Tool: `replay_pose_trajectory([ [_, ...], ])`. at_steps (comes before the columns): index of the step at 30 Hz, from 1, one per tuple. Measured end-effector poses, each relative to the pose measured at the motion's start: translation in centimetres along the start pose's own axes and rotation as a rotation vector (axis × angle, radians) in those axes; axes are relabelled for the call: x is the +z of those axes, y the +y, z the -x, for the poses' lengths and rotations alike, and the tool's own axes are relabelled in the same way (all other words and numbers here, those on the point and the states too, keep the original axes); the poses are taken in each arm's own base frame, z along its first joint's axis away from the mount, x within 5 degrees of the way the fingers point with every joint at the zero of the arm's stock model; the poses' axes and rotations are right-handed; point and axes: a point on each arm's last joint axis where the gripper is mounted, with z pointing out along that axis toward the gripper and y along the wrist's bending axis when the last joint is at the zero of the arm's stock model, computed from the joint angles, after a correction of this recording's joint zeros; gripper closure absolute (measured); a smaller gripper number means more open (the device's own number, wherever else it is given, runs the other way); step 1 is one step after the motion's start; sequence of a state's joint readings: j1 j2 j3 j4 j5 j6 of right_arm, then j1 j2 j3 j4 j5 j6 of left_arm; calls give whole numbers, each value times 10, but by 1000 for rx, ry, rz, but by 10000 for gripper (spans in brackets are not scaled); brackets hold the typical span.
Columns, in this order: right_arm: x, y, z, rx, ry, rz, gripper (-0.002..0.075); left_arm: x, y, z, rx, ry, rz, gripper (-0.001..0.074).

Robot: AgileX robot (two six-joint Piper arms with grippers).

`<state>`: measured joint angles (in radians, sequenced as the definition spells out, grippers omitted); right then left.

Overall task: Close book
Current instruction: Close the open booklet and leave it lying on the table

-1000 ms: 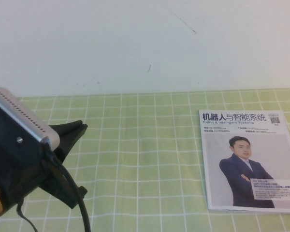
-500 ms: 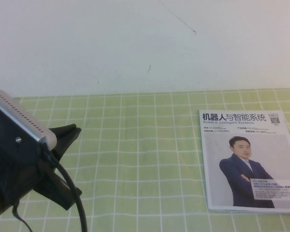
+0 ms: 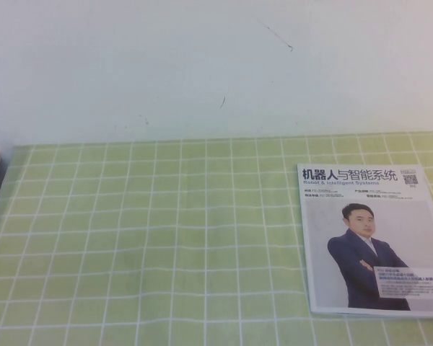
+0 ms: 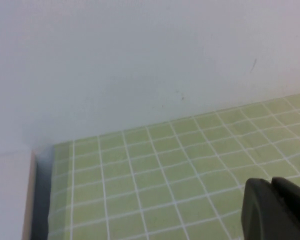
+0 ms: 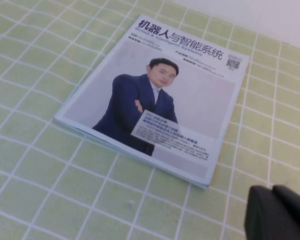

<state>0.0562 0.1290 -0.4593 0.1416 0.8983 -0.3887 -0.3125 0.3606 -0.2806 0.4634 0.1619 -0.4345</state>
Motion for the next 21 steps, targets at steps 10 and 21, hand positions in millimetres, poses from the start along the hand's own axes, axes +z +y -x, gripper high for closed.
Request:
replay_pose_trajectory([
  [10,0,0,0,4,-2,5,729,-11,8,-76,-271,-80,155,738],
  [21,0,1,1,10,-6,14,729,-12,7,-79,-349,-57,153,738],
])
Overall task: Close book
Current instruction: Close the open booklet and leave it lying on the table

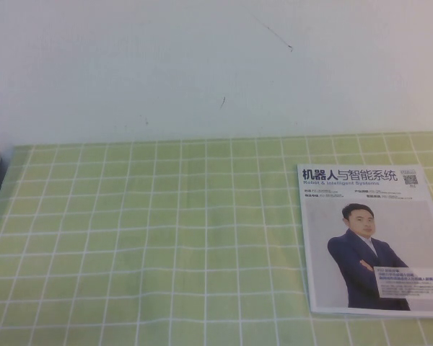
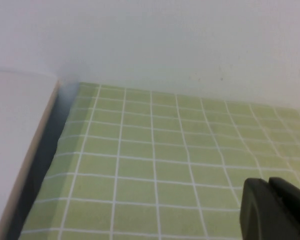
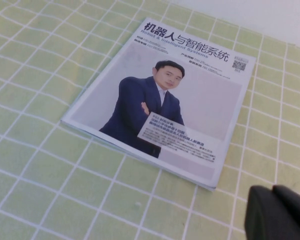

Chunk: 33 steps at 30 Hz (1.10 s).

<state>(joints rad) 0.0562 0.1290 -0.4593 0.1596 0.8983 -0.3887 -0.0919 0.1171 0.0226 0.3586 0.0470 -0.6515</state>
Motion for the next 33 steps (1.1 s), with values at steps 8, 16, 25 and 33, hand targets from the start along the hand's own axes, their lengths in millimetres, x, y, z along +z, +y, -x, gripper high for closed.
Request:
replay_pose_trajectory([
  [8,0,0,0,3,-2,4,729,-9,1,-12,221,82,-14,738],
  [16,0,1,0,4,0,6,729,-11,2,-17,199,142,-11,736],
  [25,0,1,0,4,0,6,729,-11,2,-17,160,150,-21,737],
  [33,0,1,0,4,0,6,729,-11,2,-18,164,151,-26,737],
])
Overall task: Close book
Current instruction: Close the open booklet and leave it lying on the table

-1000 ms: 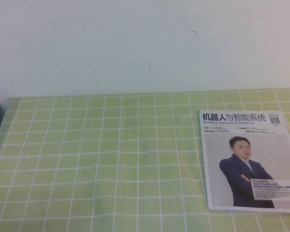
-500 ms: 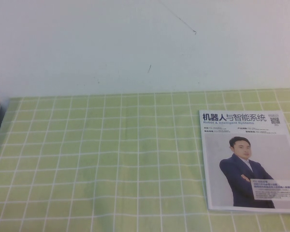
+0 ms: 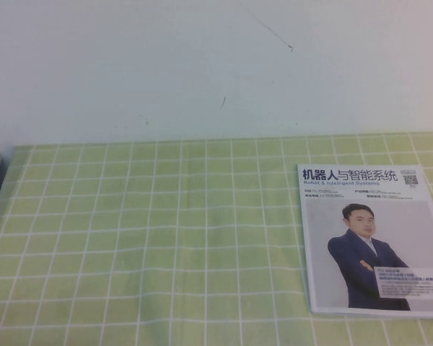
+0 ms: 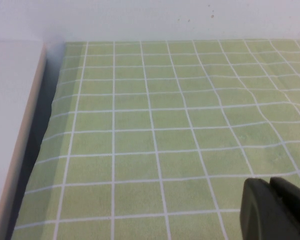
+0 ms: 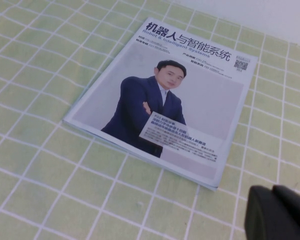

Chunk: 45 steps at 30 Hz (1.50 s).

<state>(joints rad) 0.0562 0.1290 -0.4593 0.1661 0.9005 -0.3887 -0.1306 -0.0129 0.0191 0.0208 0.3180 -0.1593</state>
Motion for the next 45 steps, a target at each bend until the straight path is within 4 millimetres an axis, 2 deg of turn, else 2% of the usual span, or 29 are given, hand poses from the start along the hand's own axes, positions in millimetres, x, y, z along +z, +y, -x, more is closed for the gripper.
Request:
replay_pose_trajectory([
  [25,0,0,0,1,-1,2,729,0,0,0,3,5,-2,737],
  [30,8,-3,-5,14,-53,-57,729,0,0,0,4,5,-2,737],
  [33,15,-6,-13,59,-134,-170,729,0,0,0,4,5,-2,737],
  [35,22,-8,-24,86,-164,-252,729,0,0,0,4,5,-2,737],
  [37,37,-10,-41,125,-144,-305,729,0,0,0,4,5,-2,737],
  [43,71,-10,-82,177,-63,-338,729,0,0,0,2,6,-2,737],
  [45,72,-11,-82,175,-94,-348,729,0,0,0,2,6,-2,737],
])
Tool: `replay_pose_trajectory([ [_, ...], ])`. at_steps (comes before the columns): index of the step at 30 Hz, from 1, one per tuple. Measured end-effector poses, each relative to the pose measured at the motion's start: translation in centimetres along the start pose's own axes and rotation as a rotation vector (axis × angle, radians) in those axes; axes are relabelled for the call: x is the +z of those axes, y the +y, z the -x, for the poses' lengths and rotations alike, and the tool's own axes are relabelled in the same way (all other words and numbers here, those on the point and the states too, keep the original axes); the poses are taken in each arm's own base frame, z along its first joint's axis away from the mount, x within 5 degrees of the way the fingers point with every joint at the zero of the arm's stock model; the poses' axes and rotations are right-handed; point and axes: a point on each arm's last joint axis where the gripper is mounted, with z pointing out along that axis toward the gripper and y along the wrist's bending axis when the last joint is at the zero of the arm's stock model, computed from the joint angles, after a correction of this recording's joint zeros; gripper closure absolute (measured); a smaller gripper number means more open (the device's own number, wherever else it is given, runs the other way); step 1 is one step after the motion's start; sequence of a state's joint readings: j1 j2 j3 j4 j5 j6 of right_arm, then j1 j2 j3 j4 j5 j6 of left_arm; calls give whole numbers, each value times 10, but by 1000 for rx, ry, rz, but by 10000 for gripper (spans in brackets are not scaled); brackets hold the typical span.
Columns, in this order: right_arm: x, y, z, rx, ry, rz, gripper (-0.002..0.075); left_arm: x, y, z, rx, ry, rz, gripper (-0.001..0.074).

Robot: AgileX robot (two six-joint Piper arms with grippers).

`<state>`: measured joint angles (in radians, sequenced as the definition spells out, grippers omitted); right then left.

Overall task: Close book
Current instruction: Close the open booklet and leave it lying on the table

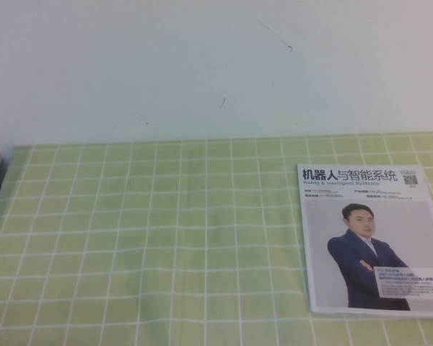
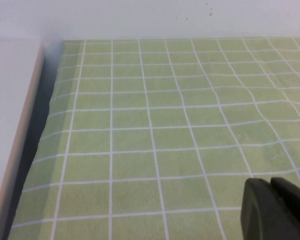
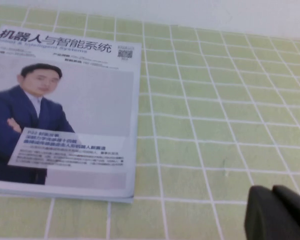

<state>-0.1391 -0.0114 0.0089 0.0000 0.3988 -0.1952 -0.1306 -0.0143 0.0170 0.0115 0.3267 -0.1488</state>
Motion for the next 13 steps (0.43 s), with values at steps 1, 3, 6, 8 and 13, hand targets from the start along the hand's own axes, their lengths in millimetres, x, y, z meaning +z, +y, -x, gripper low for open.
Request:
replay_pose_trajectory([
  [1,0,0,0,5,-8,4,729,0,0,0,0,0,0,737],
  [3,0,1,1,12,-17,10,729,0,0,0,0,0,0,737],
  [6,1,1,1,10,-24,22,729,0,0,0,0,0,0,737],
  [8,1,3,1,7,-30,44,729,0,0,0,0,0,0,737],
  [13,1,6,2,18,-50,101,729,0,0,0,2,0,0,737],
])
